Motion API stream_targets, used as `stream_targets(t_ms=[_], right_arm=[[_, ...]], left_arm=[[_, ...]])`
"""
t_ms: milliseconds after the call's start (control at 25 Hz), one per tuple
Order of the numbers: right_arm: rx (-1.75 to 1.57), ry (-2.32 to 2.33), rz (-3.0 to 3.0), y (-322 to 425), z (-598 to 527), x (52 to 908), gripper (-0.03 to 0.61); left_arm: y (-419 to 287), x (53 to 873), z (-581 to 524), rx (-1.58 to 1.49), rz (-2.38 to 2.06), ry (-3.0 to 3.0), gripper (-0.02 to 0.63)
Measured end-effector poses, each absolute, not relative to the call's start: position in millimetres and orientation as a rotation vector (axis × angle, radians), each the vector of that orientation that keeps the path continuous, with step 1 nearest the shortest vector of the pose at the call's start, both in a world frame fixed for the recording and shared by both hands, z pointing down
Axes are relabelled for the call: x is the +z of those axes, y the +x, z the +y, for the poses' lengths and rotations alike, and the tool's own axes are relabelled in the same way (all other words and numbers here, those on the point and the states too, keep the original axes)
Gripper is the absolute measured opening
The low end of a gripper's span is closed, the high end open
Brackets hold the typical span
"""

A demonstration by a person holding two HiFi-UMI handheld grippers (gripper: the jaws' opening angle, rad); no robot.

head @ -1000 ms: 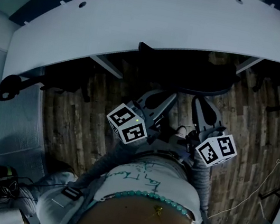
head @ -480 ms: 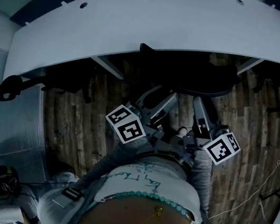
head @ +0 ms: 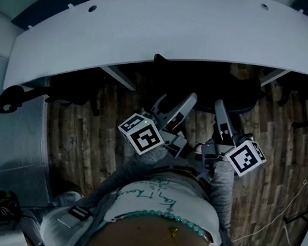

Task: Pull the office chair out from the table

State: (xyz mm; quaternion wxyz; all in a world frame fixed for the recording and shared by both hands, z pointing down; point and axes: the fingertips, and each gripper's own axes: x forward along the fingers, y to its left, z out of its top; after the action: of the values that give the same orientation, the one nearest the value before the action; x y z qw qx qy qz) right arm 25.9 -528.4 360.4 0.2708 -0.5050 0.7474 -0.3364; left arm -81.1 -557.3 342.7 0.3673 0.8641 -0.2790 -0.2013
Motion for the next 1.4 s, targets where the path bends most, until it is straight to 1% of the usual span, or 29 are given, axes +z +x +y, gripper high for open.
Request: stream_targets(t_ms=[280, 560, 760, 960, 1120, 1400], right_arm=[[-0.915, -1.367, 2.07, 20.5, -552.4, 360.6, 0.261], [-0.883, -1.343, 2.161, 16.9, -556.1, 360.7, 0.261], [-0.918, -1.286, 2.198, 17.5, -556.7, 361.3, 0.256], [-0.944, -1.207, 2.21, 52.6, -536.7, 355.9, 0.214], [-0.954, -1.18, 2.226, 51.2, -536.0, 358.1, 0.198], [-0.975, -1.15, 2.234, 49.0, -535.4, 366.8, 0.187]], left_arm=[[-77.6, 343.3, -585.8, -0.506, -0.731, 2.225, 0.249], [-71.9, 346.8, -584.4, -0.473, -0.722, 2.246, 0.249], [-68.1, 348.0, -584.0, -0.478, -0.727, 2.239, 0.245], [-31.0, 340.7, -560.1, -0.506, -0.732, 2.222, 0.19], [-32.7, 344.1, -556.6, -0.527, -0.75, 2.195, 0.153], [-36.3, 352.2, -554.7, -0.568, -0.779, 2.164, 0.127]])
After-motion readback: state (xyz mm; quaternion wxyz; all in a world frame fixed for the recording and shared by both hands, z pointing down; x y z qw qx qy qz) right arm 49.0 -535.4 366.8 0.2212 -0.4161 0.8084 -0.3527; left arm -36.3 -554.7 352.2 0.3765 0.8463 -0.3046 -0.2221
